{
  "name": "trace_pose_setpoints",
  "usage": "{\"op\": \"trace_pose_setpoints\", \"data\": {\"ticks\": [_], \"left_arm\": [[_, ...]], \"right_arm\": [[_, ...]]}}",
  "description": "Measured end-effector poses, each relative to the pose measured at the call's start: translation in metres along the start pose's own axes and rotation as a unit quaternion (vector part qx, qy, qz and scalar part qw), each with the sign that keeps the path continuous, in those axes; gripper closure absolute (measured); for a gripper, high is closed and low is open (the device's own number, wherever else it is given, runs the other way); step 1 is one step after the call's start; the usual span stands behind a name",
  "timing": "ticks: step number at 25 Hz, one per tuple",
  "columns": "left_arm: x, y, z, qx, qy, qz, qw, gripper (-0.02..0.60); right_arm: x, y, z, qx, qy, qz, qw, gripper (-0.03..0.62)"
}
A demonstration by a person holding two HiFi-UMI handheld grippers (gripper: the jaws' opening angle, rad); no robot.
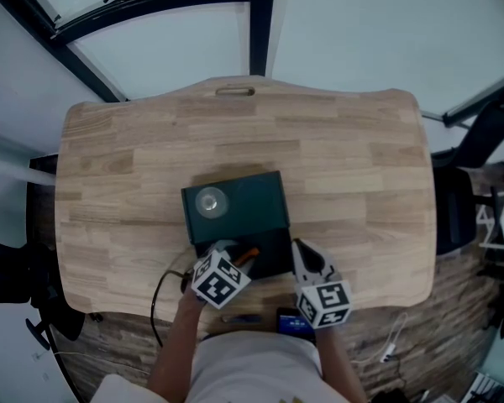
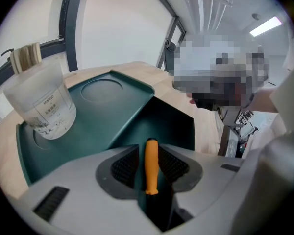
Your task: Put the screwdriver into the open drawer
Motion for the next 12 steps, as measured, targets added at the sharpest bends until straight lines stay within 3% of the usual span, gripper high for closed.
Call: {"op": "trace_pose_setpoints", "data": {"ticks": [9,12], "left_arm": [[-0.003,0.012,0.0,0.021,0.023,-0.027,0.9992,0.468],[-0.004,0.019,-0.001,0.031,0.021,-0.045,0.9983,0.537]], "right_arm": [[0.0,0.01,-0.005,0.011,0.004,0.0,1.0,0.597],[-0.001,0.014,-0.007,0.017,0.006,-0.001,1.0,0.597]]}}
Point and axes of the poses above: the fingertips, and each gripper's own axes: y backward along the fingers, x to its right, z out of its underside, the point moved 9 cm from there along y, backward along the fingers, and after that the axes turned 15 degrees about x, right-handed, at the moved point
